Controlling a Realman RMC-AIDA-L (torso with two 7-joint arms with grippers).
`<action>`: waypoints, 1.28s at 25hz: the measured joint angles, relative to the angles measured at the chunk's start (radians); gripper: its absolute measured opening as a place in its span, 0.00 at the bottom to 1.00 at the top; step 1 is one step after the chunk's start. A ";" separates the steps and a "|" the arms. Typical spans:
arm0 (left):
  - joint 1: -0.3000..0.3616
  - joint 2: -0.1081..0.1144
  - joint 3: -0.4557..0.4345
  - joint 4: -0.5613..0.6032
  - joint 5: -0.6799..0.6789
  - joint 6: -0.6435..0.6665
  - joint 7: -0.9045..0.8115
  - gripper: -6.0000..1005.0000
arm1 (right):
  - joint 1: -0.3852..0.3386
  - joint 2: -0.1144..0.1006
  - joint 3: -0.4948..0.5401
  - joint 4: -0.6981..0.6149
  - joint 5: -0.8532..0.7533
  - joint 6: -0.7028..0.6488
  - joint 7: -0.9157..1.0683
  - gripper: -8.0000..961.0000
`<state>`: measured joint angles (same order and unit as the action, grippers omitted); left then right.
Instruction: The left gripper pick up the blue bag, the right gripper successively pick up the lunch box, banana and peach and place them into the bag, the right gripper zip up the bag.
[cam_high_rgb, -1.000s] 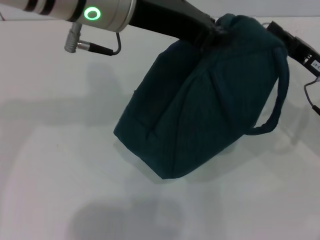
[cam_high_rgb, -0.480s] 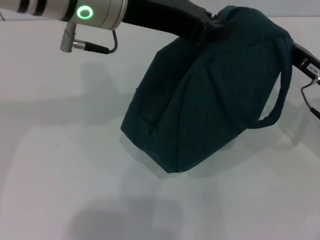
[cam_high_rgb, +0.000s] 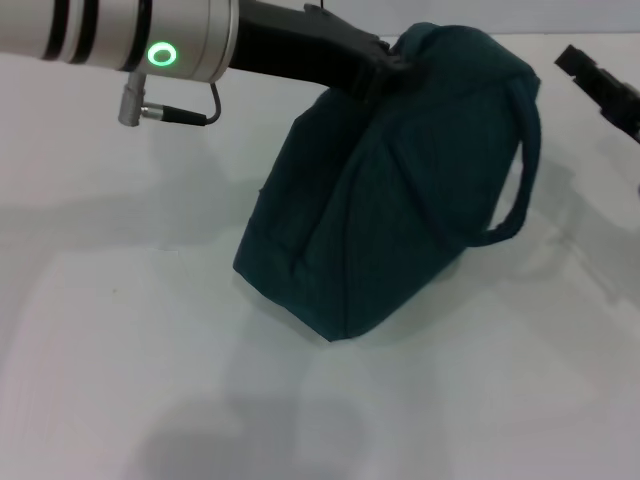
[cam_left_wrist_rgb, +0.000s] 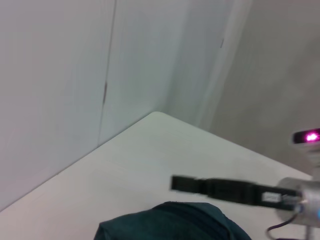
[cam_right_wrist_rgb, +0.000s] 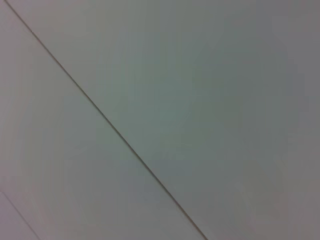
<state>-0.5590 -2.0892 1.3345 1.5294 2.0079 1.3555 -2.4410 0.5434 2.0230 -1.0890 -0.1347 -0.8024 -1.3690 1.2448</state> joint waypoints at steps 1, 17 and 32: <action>0.002 0.000 0.000 -0.019 0.000 -0.011 0.012 0.08 | -0.011 0.000 0.000 -0.005 0.001 -0.016 -0.007 0.13; 0.063 0.002 -0.055 -0.223 -0.211 -0.076 0.240 0.19 | -0.073 -0.006 -0.015 -0.019 -0.007 -0.044 -0.060 0.72; 0.163 0.003 -0.100 -0.219 -0.366 -0.062 0.447 0.47 | -0.098 -0.015 -0.016 -0.032 -0.009 -0.151 -0.096 0.92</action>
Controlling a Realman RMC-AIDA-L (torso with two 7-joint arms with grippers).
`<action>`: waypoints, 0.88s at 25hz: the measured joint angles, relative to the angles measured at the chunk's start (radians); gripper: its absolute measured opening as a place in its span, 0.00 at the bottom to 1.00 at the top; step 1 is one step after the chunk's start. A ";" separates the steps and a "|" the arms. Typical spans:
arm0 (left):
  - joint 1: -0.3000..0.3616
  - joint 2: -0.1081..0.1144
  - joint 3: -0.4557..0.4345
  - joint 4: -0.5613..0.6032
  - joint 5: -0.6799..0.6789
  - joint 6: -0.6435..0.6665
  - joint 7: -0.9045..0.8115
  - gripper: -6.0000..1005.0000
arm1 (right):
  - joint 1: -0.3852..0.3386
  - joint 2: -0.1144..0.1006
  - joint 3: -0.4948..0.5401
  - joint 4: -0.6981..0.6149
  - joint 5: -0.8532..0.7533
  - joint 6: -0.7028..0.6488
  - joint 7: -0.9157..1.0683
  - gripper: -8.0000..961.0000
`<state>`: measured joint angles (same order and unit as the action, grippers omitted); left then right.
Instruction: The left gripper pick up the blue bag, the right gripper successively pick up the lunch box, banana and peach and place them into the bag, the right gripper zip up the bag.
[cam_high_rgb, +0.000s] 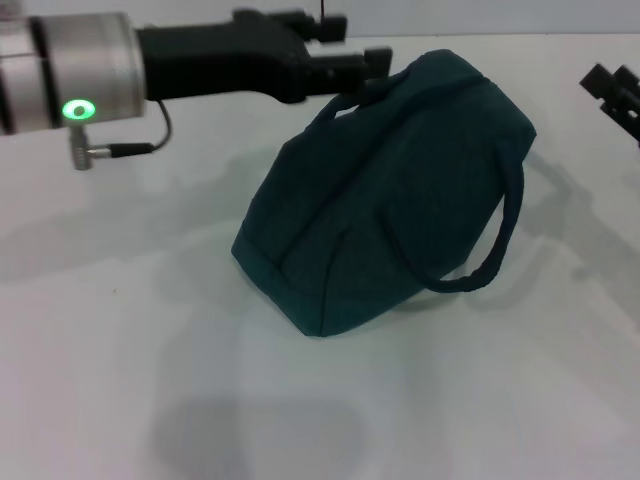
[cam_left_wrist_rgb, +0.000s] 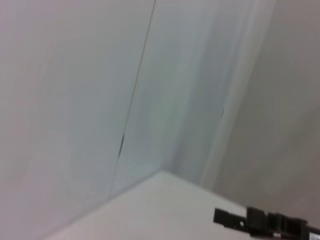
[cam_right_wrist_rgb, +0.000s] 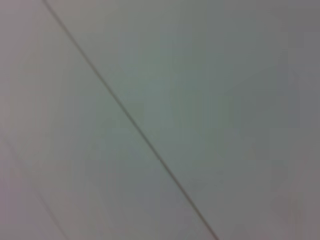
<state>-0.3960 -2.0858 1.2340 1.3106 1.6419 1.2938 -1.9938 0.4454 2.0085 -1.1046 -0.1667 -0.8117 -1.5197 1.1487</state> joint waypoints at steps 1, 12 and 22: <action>0.000 0.000 0.000 0.000 0.000 0.000 0.000 0.50 | -0.009 -0.003 -0.003 -0.010 -0.004 -0.025 -0.014 0.92; 0.231 0.001 -0.076 0.037 -0.088 0.212 0.321 0.84 | -0.141 -0.027 -0.014 -0.255 -0.304 -0.261 -0.148 0.92; 0.317 0.002 -0.105 -0.219 -0.070 0.280 0.579 0.83 | -0.163 -0.003 -0.020 -0.198 -0.474 -0.231 -0.292 0.92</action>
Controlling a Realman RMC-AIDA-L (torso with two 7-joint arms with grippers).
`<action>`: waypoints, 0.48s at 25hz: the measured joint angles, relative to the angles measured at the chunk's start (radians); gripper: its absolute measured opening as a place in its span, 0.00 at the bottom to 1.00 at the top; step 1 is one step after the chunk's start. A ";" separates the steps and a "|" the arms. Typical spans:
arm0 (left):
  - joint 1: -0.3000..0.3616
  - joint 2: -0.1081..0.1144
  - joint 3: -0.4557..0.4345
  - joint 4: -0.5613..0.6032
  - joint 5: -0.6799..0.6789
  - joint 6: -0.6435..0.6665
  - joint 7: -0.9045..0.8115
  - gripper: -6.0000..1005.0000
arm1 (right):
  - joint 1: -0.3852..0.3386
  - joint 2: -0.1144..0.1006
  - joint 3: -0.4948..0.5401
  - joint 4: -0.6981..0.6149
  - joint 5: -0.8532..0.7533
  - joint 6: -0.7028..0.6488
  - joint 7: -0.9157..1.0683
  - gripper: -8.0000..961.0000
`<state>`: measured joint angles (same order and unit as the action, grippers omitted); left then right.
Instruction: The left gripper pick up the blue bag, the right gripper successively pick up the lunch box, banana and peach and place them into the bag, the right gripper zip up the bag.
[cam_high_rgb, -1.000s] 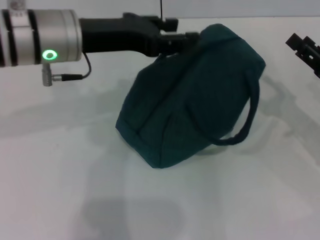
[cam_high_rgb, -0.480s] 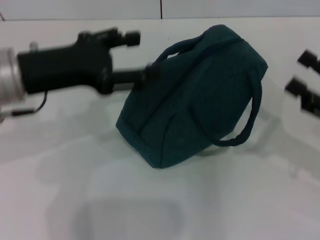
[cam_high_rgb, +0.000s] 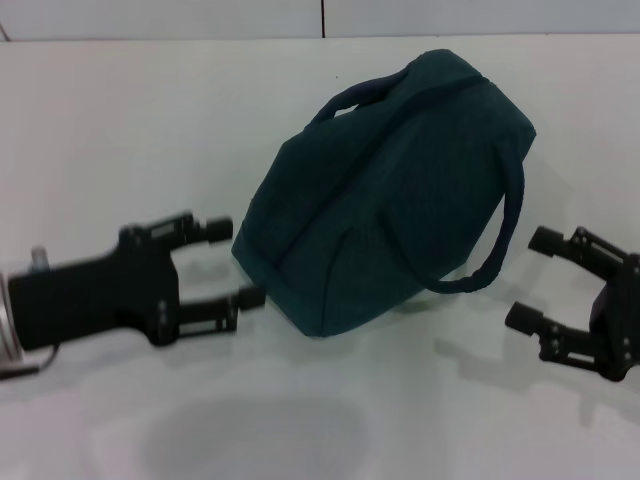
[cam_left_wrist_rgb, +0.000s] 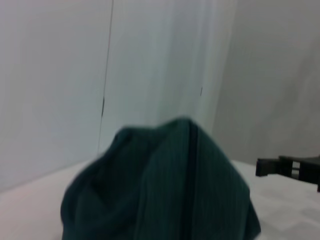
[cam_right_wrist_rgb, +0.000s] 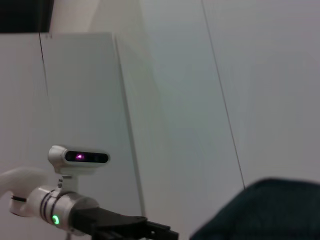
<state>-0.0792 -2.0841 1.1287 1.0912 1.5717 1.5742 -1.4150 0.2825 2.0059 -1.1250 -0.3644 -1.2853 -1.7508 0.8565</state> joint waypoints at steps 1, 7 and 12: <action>0.000 0.001 -0.001 -0.049 0.004 0.003 0.044 0.83 | 0.000 0.000 0.000 0.021 -0.002 0.008 -0.018 0.92; 0.001 0.002 -0.025 -0.203 0.016 0.011 0.189 0.83 | -0.005 -0.002 -0.001 0.056 -0.025 0.065 -0.059 0.92; 0.000 0.002 -0.030 -0.255 0.019 0.013 0.217 0.83 | -0.002 0.001 -0.002 0.091 -0.034 0.126 -0.098 0.92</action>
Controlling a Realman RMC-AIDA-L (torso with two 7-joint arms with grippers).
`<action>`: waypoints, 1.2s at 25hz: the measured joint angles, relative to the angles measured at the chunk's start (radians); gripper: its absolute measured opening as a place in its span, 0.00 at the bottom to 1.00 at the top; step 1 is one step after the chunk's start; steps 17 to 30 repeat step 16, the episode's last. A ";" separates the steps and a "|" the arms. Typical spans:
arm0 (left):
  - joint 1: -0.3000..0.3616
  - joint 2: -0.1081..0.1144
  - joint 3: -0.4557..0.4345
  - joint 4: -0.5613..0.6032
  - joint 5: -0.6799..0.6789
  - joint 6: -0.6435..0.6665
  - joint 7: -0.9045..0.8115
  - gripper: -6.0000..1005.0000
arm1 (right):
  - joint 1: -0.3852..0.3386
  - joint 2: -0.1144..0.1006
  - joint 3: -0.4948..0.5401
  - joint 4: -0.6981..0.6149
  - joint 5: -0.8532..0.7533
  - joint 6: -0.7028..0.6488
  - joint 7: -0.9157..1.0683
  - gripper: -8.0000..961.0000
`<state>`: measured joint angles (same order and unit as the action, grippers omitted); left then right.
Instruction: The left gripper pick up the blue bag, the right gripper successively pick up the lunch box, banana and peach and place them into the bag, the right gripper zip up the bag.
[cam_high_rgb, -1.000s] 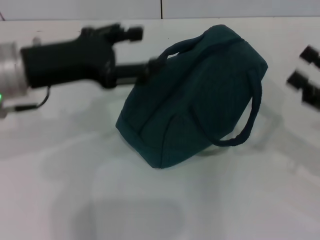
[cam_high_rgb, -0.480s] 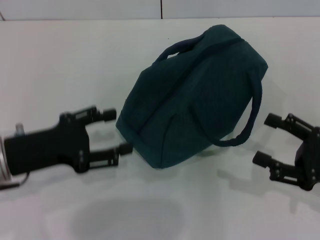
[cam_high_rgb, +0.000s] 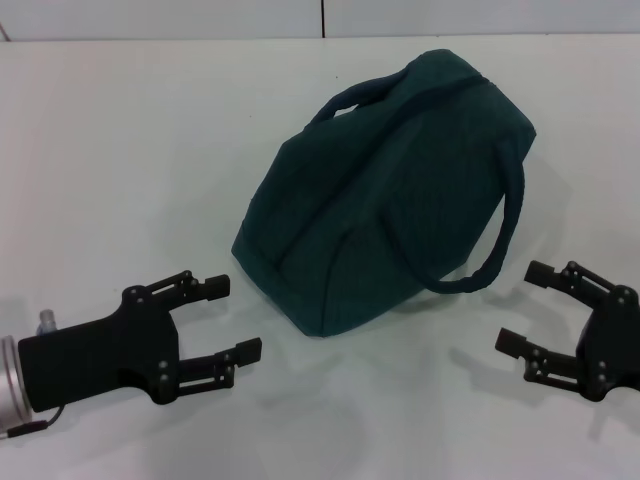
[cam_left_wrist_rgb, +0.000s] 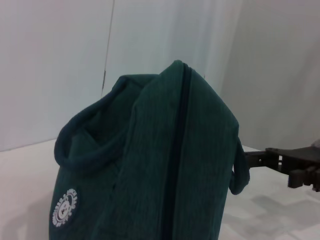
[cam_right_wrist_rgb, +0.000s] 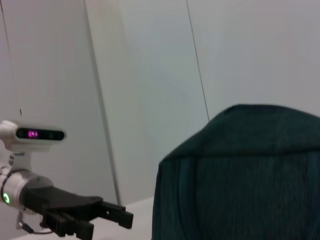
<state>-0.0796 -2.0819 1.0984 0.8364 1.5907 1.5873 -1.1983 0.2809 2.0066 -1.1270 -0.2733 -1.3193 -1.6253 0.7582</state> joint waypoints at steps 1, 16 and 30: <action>0.001 0.000 0.000 -0.003 0.000 0.002 0.004 0.83 | 0.000 0.000 0.000 0.000 -0.004 0.005 -0.001 0.92; -0.004 -0.001 -0.028 -0.014 0.000 0.028 0.012 0.83 | 0.004 0.003 -0.013 0.002 -0.023 0.030 -0.007 0.92; -0.004 -0.001 -0.028 -0.014 0.000 0.028 0.012 0.83 | 0.004 0.003 -0.013 0.002 -0.023 0.030 -0.007 0.92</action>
